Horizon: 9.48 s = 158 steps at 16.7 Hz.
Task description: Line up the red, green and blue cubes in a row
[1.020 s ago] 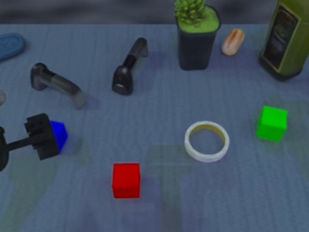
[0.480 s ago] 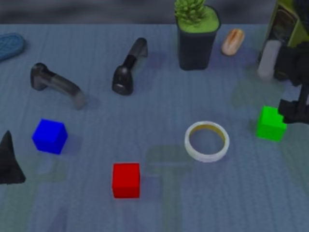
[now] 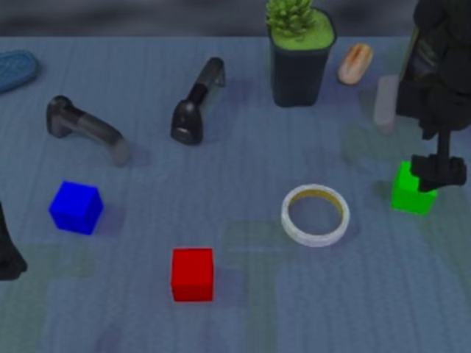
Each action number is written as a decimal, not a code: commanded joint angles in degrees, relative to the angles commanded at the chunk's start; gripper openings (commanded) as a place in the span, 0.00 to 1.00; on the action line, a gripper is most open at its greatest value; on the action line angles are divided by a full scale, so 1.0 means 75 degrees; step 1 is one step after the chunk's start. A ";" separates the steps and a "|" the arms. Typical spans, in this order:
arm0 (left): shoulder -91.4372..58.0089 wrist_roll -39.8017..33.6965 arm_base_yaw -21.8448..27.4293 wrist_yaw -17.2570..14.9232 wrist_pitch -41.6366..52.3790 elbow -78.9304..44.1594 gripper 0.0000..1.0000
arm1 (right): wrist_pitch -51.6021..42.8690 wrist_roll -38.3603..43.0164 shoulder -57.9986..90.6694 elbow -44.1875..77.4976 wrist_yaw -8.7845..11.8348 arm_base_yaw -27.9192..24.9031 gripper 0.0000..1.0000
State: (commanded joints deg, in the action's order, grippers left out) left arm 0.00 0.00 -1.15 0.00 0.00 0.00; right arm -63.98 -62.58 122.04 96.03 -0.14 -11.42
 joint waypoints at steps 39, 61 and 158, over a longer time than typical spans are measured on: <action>0.0000 0.0000 0.0000 0.0000 0.0000 0.0000 1.00 | 0.2014 0.0031 0.0790 -0.1212 -0.0012 0.0008 0.00; 0.0000 0.0000 0.0000 0.0000 0.0000 0.0000 1.00 | -0.0075 0.1735 -0.0011 -0.0061 0.0049 -0.2973 0.00; -1.5286 0.0805 0.1165 -0.0012 0.7620 -1.0880 1.00 | 0.8531 0.8343 -1.6272 -1.2804 0.0019 0.1447 1.00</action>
State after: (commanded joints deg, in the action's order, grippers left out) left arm -114.64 6.04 7.59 -0.09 57.15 -81.60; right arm 0.00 0.00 0.00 0.00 0.00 -0.57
